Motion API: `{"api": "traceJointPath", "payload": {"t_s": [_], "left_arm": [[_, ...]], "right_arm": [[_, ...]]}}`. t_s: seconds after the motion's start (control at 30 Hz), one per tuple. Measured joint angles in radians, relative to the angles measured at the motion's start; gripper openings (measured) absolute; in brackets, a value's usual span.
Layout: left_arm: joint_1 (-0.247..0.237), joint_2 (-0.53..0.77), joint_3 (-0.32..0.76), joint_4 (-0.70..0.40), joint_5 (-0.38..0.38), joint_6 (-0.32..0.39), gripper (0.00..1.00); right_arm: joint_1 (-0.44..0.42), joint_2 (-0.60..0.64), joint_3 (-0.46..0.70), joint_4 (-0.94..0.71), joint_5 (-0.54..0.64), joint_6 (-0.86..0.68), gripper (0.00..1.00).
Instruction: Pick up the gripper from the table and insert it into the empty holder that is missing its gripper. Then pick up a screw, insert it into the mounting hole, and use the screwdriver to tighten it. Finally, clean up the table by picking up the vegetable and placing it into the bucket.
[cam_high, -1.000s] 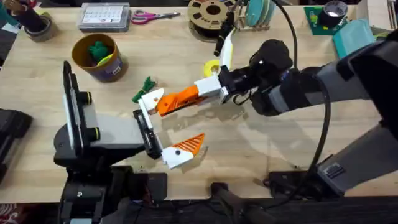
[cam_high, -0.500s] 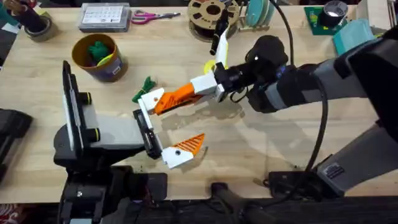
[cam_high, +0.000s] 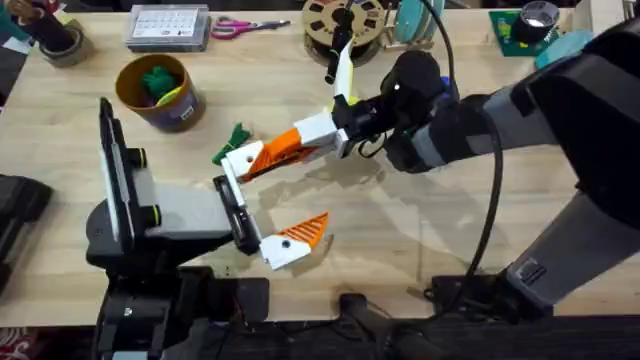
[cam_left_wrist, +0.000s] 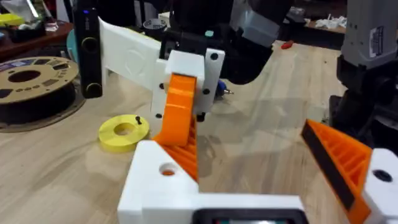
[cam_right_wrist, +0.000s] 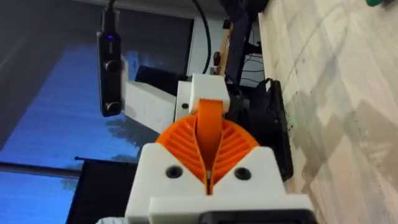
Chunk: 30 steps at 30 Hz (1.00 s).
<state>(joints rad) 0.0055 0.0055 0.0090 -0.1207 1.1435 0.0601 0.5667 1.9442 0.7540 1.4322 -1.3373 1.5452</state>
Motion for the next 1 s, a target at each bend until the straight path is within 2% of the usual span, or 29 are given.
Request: {"api": "traceJointPath", "payload": {"t_s": [0.8, 0.83, 0.87, 1.0], "left_arm": [[0.000, 0.000, 0.000, 0.000, 0.000, 0.000, 0.985], [0.000, 0.000, 0.000, 0.000, 0.000, 0.000, 0.985], [0.000, 0.000, 0.000, 0.000, -0.001, 0.000, 0.985], [-0.001, 0.000, 0.000, -0.001, 0.008, 0.000, 0.985]], "right_arm": [[0.000, 0.000, 0.001, 0.000, -0.003, 0.004, 0.011], [0.000, 0.000, 0.001, 0.000, -0.003, 0.006, 0.035], [0.000, 0.000, 0.001, -0.001, -0.003, 0.007, 0.116], [0.007, 0.000, 0.001, -0.002, -0.002, 0.011, 0.713]]}}
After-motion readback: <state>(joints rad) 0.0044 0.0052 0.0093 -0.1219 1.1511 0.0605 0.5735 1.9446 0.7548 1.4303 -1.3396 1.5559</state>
